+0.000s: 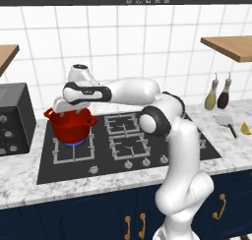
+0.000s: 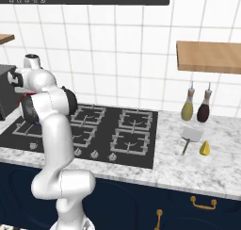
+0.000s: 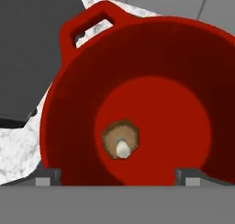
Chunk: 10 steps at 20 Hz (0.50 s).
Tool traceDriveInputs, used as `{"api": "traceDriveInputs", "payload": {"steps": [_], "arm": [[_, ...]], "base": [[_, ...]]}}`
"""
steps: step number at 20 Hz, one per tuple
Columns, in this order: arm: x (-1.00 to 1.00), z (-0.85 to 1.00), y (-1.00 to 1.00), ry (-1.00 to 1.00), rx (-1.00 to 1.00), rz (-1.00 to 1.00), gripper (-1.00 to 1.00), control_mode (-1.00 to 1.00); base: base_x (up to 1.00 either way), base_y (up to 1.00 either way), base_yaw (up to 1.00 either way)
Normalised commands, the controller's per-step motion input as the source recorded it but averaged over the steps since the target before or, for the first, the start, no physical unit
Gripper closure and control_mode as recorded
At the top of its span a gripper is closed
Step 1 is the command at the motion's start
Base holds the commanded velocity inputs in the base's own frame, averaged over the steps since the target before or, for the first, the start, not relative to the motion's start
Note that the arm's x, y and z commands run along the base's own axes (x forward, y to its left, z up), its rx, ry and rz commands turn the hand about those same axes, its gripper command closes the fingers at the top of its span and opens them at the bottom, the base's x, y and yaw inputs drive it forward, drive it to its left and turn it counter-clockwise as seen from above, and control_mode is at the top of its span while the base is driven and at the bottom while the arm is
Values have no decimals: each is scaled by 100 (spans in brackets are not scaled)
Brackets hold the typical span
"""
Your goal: Put the mushroom and lemon wedge in the pot. Retrieve the spatula and lightly stir the vegetables in the pot.
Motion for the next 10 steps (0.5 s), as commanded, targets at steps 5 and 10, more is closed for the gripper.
{"api": "traceDriveInputs", "payload": {"steps": [5, 10], "arm": [[-71, 39, -75, -9, 5, 0, -100, -100], [-96, 15, -90, -16, 1, -3, -100, -100]], "base": [[0, 0, 0], [0, 0, 0]]}}
